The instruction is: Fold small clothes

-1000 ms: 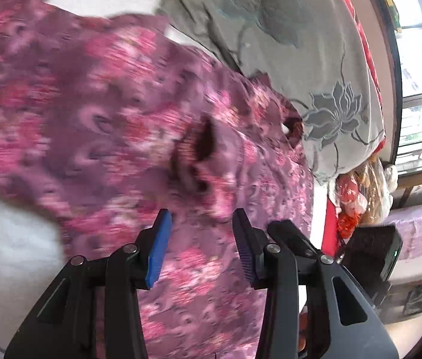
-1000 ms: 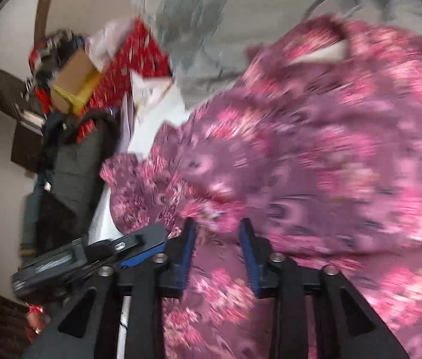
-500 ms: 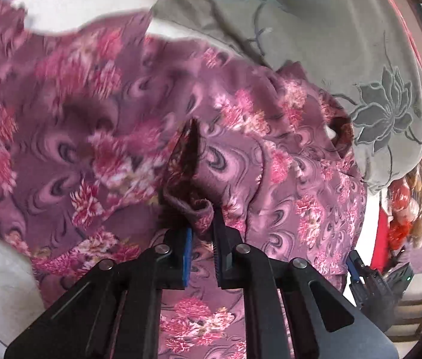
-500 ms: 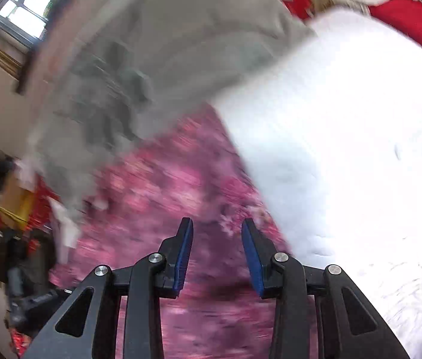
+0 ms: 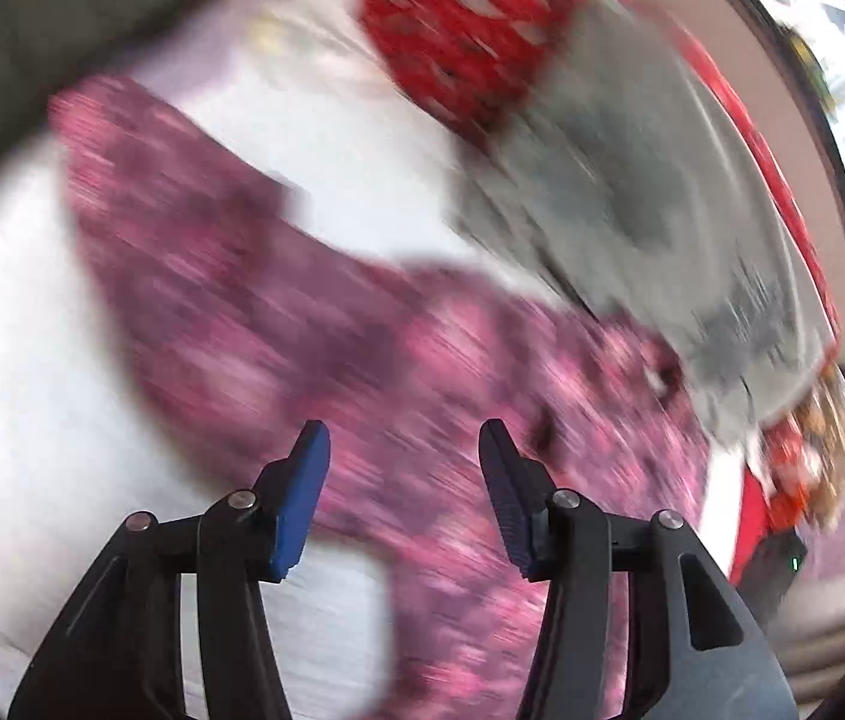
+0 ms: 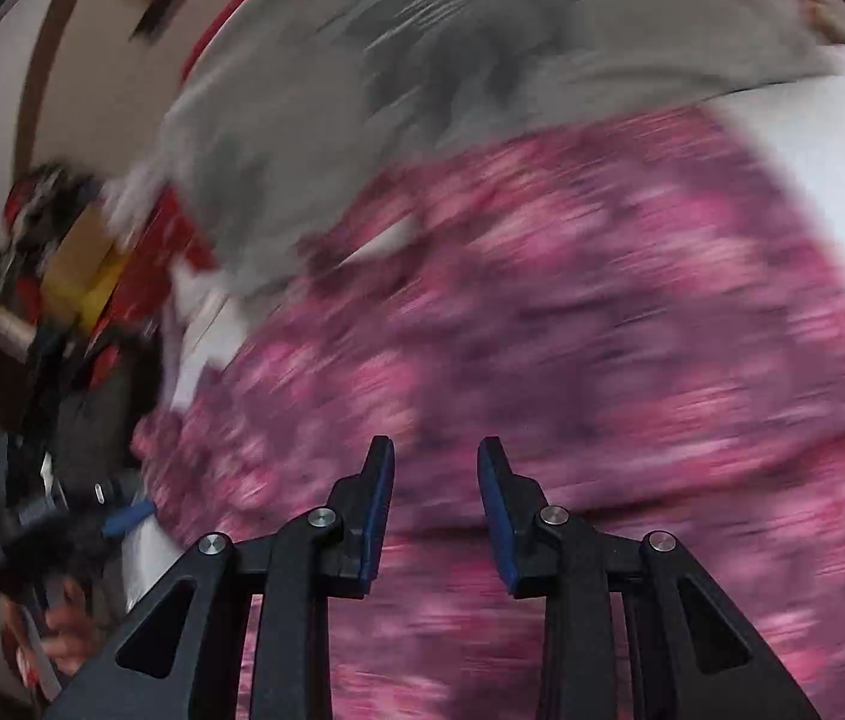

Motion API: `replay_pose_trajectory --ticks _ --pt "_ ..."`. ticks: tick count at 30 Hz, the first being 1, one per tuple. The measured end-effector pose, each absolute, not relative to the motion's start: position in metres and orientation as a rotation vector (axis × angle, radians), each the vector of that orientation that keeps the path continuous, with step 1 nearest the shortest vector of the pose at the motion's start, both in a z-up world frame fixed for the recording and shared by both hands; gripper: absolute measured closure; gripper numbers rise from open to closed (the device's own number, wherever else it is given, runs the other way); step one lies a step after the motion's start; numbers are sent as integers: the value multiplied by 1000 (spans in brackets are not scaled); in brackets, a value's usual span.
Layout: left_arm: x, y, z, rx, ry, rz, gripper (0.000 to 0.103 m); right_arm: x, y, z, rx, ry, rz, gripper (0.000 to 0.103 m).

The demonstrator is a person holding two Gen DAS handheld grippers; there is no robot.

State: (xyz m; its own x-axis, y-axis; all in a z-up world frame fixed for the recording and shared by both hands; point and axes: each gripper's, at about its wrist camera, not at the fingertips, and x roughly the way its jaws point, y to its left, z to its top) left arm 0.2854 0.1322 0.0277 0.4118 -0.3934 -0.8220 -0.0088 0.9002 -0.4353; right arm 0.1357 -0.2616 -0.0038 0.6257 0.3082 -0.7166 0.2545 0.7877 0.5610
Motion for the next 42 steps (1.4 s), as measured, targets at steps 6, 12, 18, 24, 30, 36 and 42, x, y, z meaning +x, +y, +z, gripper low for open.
replay_pose_trajectory --ticks 6,12,18,24,30,36,42 --pt "341 246 12 -496 1128 17 53 182 -176 -10 630 931 186 72" --pt "385 273 -20 -557 1149 101 53 202 -148 -36 583 919 201 71" --pt "423 264 -54 -547 1173 165 53 192 -141 -39 484 836 240 71" --pt "431 265 -47 -600 1118 120 97 192 -144 -39 503 827 245 71" --pt "407 249 5 -562 1021 14 97 195 -146 -38 522 848 245 71" --pt "379 199 57 -506 969 -119 98 192 -163 -21 603 910 209 69" --pt "353 126 82 -458 975 -243 98 156 -206 -5 558 882 97 69"
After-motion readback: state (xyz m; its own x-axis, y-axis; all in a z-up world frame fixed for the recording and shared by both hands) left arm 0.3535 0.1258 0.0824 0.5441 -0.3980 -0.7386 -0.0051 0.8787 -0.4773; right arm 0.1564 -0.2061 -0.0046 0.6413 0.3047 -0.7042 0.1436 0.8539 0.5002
